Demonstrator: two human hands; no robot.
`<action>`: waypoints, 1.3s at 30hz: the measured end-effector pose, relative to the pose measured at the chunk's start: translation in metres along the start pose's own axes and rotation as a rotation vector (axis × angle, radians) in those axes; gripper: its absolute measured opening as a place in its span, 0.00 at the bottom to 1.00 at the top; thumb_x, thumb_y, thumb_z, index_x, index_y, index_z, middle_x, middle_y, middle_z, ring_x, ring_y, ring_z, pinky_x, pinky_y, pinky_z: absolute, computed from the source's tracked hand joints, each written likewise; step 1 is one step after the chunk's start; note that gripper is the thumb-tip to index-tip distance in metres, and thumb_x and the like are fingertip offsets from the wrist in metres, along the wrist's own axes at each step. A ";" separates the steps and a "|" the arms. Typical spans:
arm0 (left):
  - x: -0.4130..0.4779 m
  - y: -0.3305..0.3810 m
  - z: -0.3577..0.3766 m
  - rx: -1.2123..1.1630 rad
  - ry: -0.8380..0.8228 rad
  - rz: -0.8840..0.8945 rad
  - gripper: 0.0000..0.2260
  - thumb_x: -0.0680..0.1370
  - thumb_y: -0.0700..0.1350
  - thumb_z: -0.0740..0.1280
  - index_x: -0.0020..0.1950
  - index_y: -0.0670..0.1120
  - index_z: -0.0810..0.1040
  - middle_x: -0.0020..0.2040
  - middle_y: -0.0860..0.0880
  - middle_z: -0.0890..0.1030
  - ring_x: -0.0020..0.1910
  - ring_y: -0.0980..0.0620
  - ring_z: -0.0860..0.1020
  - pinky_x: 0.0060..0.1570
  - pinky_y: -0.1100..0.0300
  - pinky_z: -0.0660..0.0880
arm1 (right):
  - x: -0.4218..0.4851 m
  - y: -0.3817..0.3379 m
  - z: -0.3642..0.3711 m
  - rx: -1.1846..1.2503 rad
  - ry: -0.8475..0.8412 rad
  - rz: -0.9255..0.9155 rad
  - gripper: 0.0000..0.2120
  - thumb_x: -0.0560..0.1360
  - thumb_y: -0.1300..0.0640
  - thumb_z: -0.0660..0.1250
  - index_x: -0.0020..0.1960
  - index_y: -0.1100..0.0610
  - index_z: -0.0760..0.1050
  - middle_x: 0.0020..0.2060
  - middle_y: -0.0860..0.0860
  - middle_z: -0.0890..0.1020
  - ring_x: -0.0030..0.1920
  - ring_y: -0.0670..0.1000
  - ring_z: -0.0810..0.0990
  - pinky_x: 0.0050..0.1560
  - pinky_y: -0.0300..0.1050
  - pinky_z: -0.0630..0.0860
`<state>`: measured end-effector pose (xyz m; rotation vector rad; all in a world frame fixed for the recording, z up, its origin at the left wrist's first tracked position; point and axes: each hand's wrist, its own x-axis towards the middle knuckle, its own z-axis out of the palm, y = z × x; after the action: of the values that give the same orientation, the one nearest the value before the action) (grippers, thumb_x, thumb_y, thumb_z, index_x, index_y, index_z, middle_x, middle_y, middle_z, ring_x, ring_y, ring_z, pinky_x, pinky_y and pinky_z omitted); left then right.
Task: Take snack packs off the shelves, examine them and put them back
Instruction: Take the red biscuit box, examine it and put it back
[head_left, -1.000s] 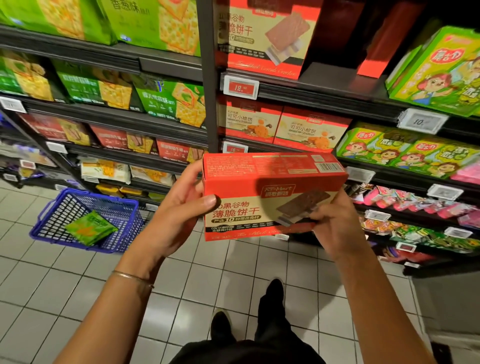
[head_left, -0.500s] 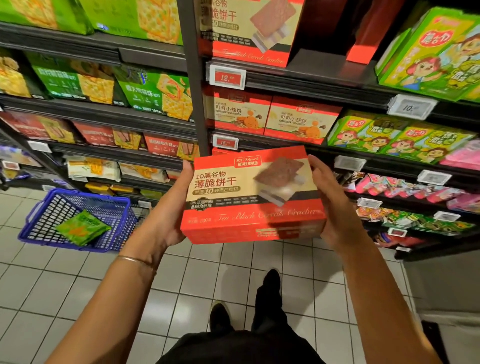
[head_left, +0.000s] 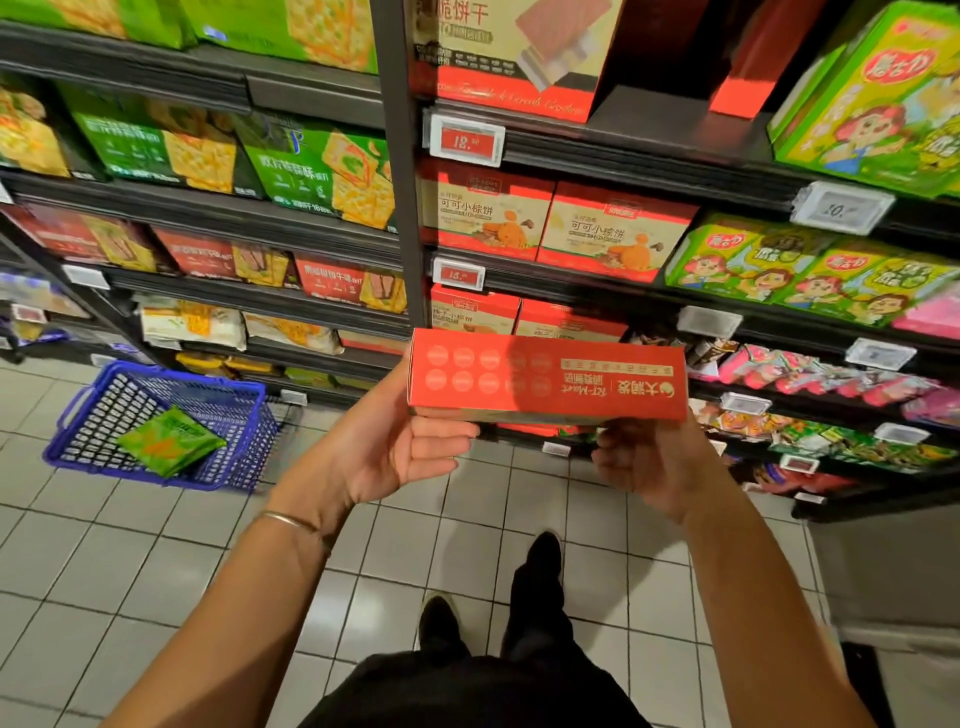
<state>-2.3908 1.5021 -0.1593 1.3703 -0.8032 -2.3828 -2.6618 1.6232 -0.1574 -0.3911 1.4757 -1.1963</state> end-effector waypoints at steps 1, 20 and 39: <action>0.001 -0.001 -0.002 0.005 0.007 -0.001 0.35 0.83 0.68 0.56 0.55 0.40 0.88 0.45 0.38 0.88 0.36 0.47 0.88 0.34 0.54 0.85 | 0.000 0.001 0.000 -0.014 0.003 0.013 0.22 0.85 0.47 0.57 0.44 0.56 0.84 0.32 0.55 0.84 0.30 0.53 0.84 0.31 0.47 0.82; -0.018 -0.005 -0.011 -0.200 -0.103 0.194 0.23 0.81 0.53 0.63 0.73 0.43 0.76 0.52 0.42 0.87 0.44 0.43 0.88 0.37 0.50 0.85 | -0.009 0.006 0.013 0.217 -0.243 0.099 0.19 0.78 0.45 0.68 0.61 0.56 0.84 0.53 0.59 0.87 0.46 0.57 0.88 0.40 0.50 0.83; -0.034 -0.003 0.005 -0.028 -0.074 0.296 0.26 0.75 0.58 0.71 0.70 0.51 0.71 0.62 0.42 0.83 0.57 0.44 0.86 0.54 0.41 0.83 | -0.005 0.052 0.017 0.362 -0.247 0.339 0.19 0.80 0.45 0.65 0.59 0.61 0.75 0.43 0.55 0.80 0.33 0.51 0.81 0.32 0.45 0.79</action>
<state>-2.3779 1.5225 -0.1350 1.0733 -0.9184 -2.2142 -2.6267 1.6416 -0.1952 -0.0352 1.0362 -1.0694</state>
